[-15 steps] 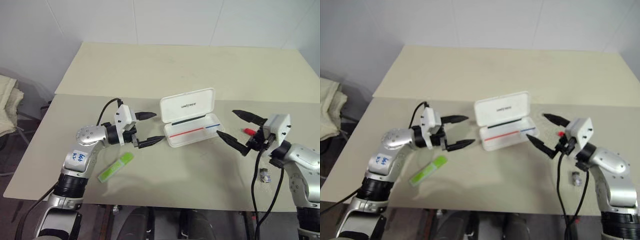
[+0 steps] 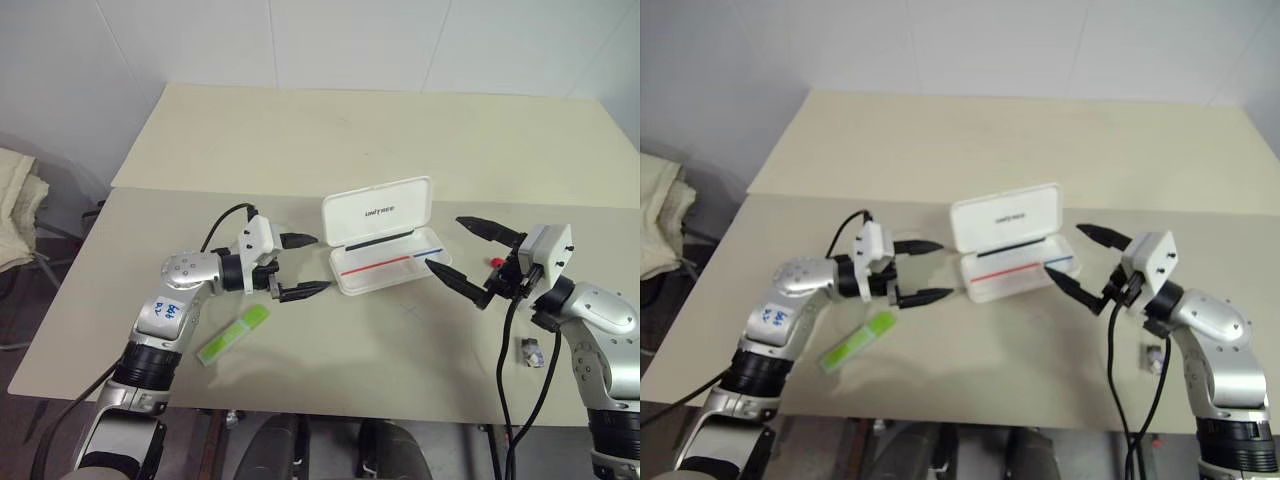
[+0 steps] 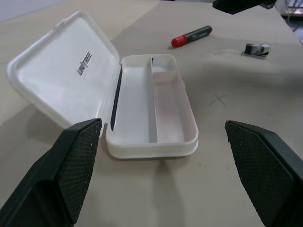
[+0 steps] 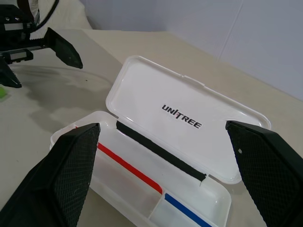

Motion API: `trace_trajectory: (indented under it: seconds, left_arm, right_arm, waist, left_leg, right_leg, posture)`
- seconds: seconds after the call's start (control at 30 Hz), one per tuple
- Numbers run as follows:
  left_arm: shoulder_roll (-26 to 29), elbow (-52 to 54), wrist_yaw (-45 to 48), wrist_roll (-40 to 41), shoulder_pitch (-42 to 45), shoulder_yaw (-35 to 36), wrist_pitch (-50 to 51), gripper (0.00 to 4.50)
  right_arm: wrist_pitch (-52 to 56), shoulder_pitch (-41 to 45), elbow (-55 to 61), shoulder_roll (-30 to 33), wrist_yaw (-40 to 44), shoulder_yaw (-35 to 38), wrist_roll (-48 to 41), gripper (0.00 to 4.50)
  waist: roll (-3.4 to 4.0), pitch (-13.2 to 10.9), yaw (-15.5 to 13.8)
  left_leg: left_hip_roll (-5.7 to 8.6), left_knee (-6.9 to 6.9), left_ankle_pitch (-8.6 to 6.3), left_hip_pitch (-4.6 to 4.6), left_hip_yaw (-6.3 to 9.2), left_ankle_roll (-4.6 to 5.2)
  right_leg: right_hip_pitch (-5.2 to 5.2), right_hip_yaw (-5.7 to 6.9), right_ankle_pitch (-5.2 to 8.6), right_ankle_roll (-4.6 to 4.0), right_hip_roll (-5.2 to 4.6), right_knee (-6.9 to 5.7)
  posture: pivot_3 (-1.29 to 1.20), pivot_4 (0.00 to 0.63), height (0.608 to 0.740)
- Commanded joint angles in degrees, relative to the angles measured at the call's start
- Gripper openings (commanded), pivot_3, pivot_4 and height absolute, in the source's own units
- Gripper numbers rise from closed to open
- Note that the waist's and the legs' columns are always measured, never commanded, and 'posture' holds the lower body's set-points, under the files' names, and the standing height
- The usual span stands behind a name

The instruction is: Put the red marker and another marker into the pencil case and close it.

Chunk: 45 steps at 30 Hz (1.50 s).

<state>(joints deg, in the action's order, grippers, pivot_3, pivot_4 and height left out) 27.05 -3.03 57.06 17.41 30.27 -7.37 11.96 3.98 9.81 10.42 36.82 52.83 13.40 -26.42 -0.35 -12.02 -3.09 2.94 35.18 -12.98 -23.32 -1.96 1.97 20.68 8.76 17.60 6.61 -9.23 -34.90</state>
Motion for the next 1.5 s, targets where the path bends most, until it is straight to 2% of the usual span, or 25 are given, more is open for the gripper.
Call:
trace_trajectory:
  seconds: [0.03, 0.23, 0.43, 0.67, 0.97, 1.2, 1.5]
  left_arm:
    - [-0.2, 1.15, 0.86, -0.61, 0.98, -0.98, -0.53, 4.46]
    - [0.57, 1.5, 2.0, -1.31, 0.27, -1.29, -0.9, 4.46]
    - [0.78, 0.38, 3.35, -2.72, 2.52, -2.45, -1.11, 2.57]
    - [-1.39, -2.16, 5.2, -6.48, 7.58, -8.01, 0.14, 2.57]
    - [-5.68, -8.53, 5.44, -11.92, 13.25, -14.17, 1.12, 2.57]
    - [-7.15, -15.24, 5.14, -17.61, 17.57, -17.61, 1.57, 2.57]
    - [-10.35, -20.95, 5.79, -20.24, 22.2, -19.2, 2.31, 2.57]
  right_arm:
    - [0.31, 1.35, 1.7, 0.76, 0.81, -0.39, -0.95, 4.5]
    - [2.36, 3.32, 1.95, 1.91, 2.31, -1.24, -1.7, 4.5]
    - [3.87, 4.01, 1.66, 4.28, 5.64, -0.38, -3.16, 4.5]
    - [4.2, 3.23, -1.69, 9.49, 10.69, 2.24, -4.48, 4.5]
    - [7.81, -1.96, 2.25, 12.69, 11.04, 6.74, -6.27, 4.5]
    - [10.34, -6.99, 8.8, 11.62, 7.18, 9.77, -7.5, 4.5]
    - [10.68, -12.08, 14.21, 9.13, 2.71, 11.72, -8.24, 4.5]
  waist:
    - [0.0, 0.0, 0.02]
    - [0.0, 0.0, 0.15]
    - [0.0, 0.0, 0.01]
    - [0.0, 0.0, -0.14]
    - [0.0, 0.0, -0.35]
    - [0.0, 0.0, -0.77]
    - [0.01, 0.0, -1.5]
  left_leg:
    - [0.0, 0.0, 0.0, 0.0, -0.01, 0.0]
    - [-0.02, 0.0, 0.0, 0.0, -0.04, 0.02]
    - [-0.01, 0.04, -0.03, -0.02, -0.05, 0.06]
    - [0.0, 0.19, -0.1, -0.09, -0.12, 0.18]
    - [-0.01, 0.25, -0.05, -0.14, -0.13, 0.32]
    - [-0.02, 0.62, -0.25, -0.35, -0.11, 0.37]
    - [-0.07, 0.98, -0.37, -0.57, -0.11, 0.48]
  right_leg:
    - [0.0, -0.01, -0.01, 0.01, 0.0, 0.01]
    - [0.02, -0.05, -0.01, 0.02, 0.02, 0.01]
    - [-0.01, -0.05, -0.05, 0.07, 0.01, 0.09]
    - [-0.06, -0.07, -0.22, 0.24, 0.01, 0.27]
    - [-0.07, -0.07, -0.24, 0.27, 0.01, 0.34]
    - [-0.05, -0.08, -0.39, 0.42, -0.01, 0.43]
    - [-0.02, -0.11, -0.59, 0.5, -0.12, 0.5]
  posture:
    - [0.0, 0.15, 0.74]
    - [0.0, 0.15, 0.74]
    - [0.0, 0.15, 0.74]
    - [0.0, 0.15, 0.74]
    - [0.0, 0.15, 0.74]
    - [0.0, 0.15, 0.74]
    - [0.0, 0.15, 0.74]
